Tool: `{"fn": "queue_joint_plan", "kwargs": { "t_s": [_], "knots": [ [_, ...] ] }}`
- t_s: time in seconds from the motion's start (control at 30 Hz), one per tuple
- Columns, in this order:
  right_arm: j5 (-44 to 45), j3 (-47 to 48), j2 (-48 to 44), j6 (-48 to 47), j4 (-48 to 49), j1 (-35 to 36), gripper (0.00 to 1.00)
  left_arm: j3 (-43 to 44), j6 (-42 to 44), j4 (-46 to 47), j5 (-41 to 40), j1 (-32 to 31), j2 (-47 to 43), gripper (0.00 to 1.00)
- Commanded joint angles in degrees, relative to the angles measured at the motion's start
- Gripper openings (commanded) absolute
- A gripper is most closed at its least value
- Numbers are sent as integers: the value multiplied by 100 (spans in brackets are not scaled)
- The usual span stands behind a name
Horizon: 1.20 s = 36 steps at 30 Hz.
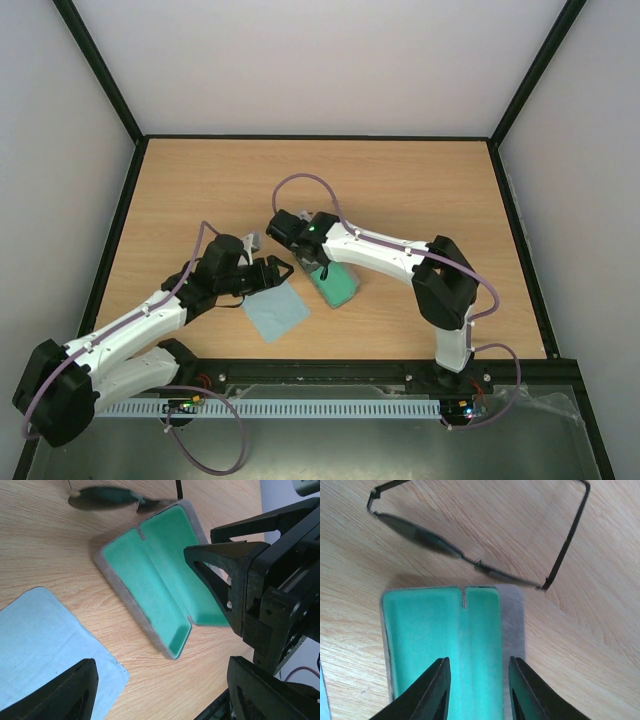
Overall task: Organize the sunglasses
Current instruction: Adjust the sunglasses case at the center of the board.
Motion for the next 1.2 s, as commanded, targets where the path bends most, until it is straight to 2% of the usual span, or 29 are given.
{"fn": "queue_joint_plan", "kwargs": {
  "t_s": [0.0, 0.23, 0.4, 0.47, 0.63, 0.87, 1.0, 1.17],
  "knots": [
    [302, -6, -232, 79, 31, 34, 37, 138, 82, -131, -11, 23, 14, 74],
    [406, -191, -598, 436, -91, 31, 51, 159, 93, -190, -11, 24, -17, 74],
    [648, -615, -1248, 1348, -279, 24, 57, 180, 105, -210, 10, 22, -26, 74],
    [456, -1032, -1704, 1825, -201, 18, 58, 177, 99, -211, 6, 22, -39, 74],
    [-447, -2760, -3293, 3317, 795, -250, 58, 179, 105, -190, 48, 35, -43, 74],
    [-1551, -4662, -4805, 4188, 2025, -1290, 56, 160, 137, -191, 95, 41, -70, 74],
    [-1984, -5214, -5003, 4329, 2524, -1987, 48, 92, 106, -193, 77, 43, -160, 74],
    [-2558, -5545, -4562, 4243, 3157, -2602, 39, 38, 71, -210, 62, 37, -247, 74]
  ]
}}
